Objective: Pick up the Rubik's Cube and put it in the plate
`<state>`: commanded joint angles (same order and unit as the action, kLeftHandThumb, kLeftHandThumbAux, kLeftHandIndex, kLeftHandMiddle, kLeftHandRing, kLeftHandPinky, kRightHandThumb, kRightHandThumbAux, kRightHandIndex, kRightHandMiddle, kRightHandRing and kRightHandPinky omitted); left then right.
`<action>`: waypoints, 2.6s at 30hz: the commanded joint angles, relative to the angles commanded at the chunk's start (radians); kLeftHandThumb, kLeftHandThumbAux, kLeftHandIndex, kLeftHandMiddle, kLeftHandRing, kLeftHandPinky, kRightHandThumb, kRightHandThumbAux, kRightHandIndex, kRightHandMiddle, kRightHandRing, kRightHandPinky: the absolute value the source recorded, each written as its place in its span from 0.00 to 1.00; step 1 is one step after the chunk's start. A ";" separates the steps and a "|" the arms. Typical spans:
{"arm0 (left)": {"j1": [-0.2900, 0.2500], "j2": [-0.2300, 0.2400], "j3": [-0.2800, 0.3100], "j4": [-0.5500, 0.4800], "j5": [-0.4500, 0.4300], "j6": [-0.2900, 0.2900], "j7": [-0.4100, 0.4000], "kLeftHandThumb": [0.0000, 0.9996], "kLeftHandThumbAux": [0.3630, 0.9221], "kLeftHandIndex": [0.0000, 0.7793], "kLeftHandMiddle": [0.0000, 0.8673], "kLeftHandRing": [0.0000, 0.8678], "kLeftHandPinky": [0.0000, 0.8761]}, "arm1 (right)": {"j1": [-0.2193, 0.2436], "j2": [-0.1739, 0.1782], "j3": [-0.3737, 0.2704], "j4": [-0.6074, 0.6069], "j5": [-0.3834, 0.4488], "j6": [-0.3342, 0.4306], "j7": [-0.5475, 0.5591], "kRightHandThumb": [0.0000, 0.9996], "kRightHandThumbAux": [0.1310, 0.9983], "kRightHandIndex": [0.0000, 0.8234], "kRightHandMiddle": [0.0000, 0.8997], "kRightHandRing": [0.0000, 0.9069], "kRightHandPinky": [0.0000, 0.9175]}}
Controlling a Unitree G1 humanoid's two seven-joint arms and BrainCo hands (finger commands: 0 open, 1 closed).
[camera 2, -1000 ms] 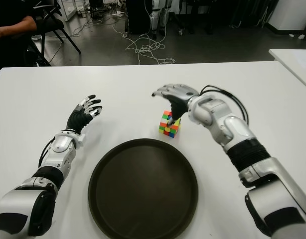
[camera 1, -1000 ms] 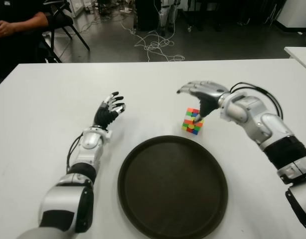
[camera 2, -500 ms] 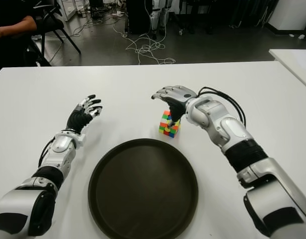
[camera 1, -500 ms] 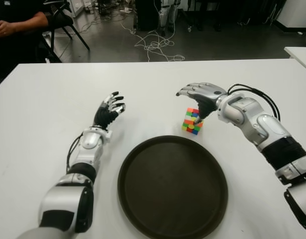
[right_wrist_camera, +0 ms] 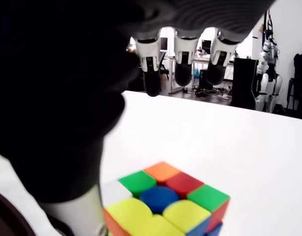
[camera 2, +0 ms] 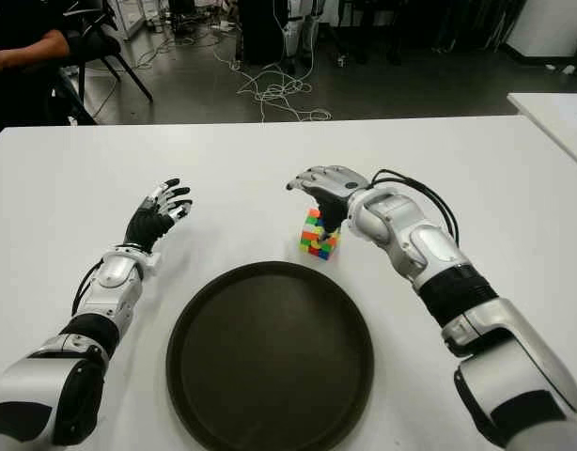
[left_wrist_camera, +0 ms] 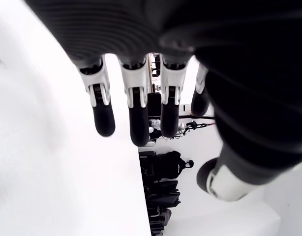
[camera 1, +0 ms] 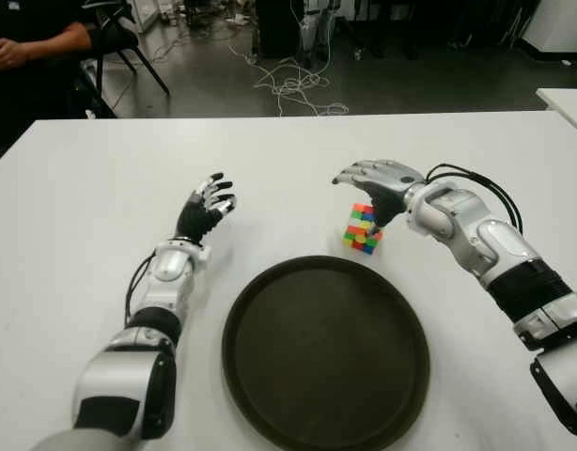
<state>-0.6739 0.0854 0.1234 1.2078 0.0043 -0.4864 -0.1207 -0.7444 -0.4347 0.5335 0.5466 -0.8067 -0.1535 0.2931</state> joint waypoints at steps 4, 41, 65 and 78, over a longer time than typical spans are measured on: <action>0.000 -0.001 0.001 0.000 -0.002 0.000 0.000 0.20 0.67 0.13 0.23 0.23 0.21 | -0.012 0.010 0.001 0.038 -0.001 0.001 -0.005 0.00 0.87 0.12 0.06 0.03 0.03; 0.004 -0.001 -0.001 0.000 0.000 -0.010 0.003 0.22 0.64 0.14 0.24 0.25 0.23 | -0.057 0.071 0.010 0.232 0.010 0.029 -0.079 0.00 0.91 0.23 0.20 0.20 0.17; 0.004 -0.002 -0.011 0.000 0.011 -0.016 0.017 0.21 0.63 0.14 0.23 0.24 0.23 | -0.068 0.080 0.030 0.233 0.000 0.054 -0.033 0.00 0.92 0.12 0.09 0.09 0.11; 0.006 -0.004 -0.010 -0.001 0.010 -0.015 0.020 0.21 0.62 0.14 0.24 0.25 0.24 | -0.064 0.092 0.056 0.218 0.000 0.080 0.023 0.00 0.88 0.10 0.09 0.09 0.09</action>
<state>-0.6679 0.0815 0.1139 1.2071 0.0144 -0.5012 -0.1012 -0.8082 -0.3425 0.5898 0.7649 -0.8064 -0.0737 0.3162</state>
